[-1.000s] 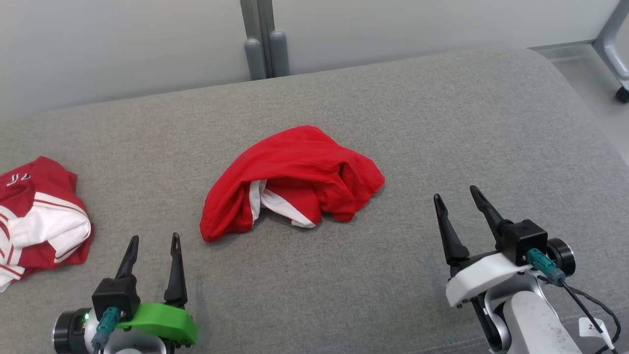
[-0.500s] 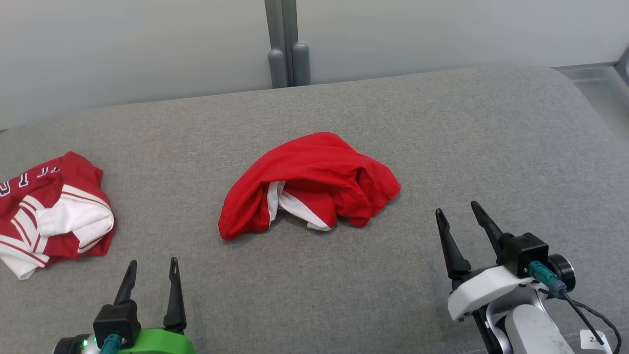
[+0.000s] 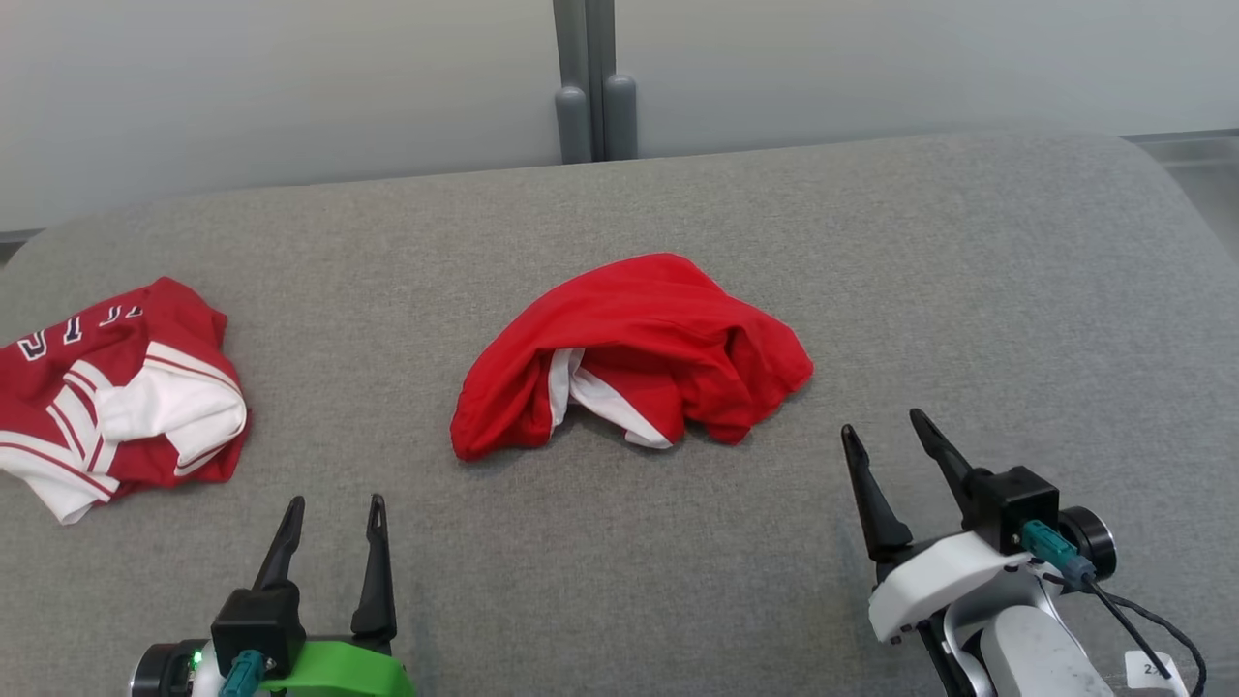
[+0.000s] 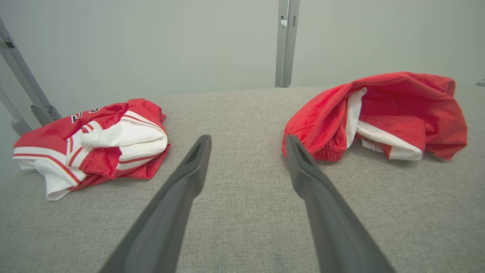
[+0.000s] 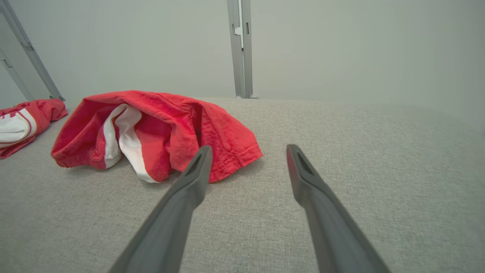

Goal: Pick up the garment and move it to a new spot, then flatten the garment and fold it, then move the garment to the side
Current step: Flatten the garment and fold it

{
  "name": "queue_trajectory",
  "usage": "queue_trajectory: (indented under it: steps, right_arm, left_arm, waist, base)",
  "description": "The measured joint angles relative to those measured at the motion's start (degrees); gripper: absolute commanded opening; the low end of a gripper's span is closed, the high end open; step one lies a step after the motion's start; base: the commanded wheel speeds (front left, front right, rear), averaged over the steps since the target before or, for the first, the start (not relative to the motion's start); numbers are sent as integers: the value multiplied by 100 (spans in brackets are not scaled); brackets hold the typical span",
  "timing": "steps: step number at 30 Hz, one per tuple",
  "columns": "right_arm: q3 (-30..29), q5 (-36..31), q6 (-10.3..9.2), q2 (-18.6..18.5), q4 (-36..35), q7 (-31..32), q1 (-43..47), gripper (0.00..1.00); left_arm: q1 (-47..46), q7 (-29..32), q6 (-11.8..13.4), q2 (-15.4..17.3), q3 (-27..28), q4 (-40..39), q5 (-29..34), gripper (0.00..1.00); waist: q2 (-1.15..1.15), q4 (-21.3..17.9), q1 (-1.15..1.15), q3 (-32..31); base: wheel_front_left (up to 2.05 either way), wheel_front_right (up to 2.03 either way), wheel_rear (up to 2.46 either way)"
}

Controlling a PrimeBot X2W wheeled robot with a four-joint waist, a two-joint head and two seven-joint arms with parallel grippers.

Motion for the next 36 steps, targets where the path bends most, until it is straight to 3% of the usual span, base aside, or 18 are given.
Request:
queue_trajectory:
  steps: [9,15,24,25,27,36]
  right_arm:
    - [23,-52,0,-15,254,0,-522,100]
    - [-129,-81,0,-67,832,0,-734,100]
    - [-420,-253,0,-75,1377,0,-852,100]
    - [-401,-258,0,-67,1406,0,-862,50]
    - [-346,-242,0,-55,1423,0,-890,0]
    - [368,482,0,-18,115,1,-1066,0]
  left_arm:
    - [-327,0,-25,-2,-370,-65,-58,100]
    - [-432,0,-57,0,-708,-82,-123,100]
    - [-415,0,-14,0,-778,-82,-181,100]
    - [-408,0,-4,1,-775,-86,-192,100]
    - [-395,1,-1,1,-773,-98,-192,100]
    - [-397,0,-26,-1,-810,-110,-198,100]
  waist:
    - [0,384,0,296]
    - [0,880,0,504]
    - [0,1664,0,726]
    - [0,1730,0,748]
    - [0,1828,0,792]
    - [0,1615,0,849]
  base:
    - [0,0,0]
    - [0,0,0]
    - [0,0,0]
    - [0,0,0]
    - [0,0,0]
    - [0,0,0]
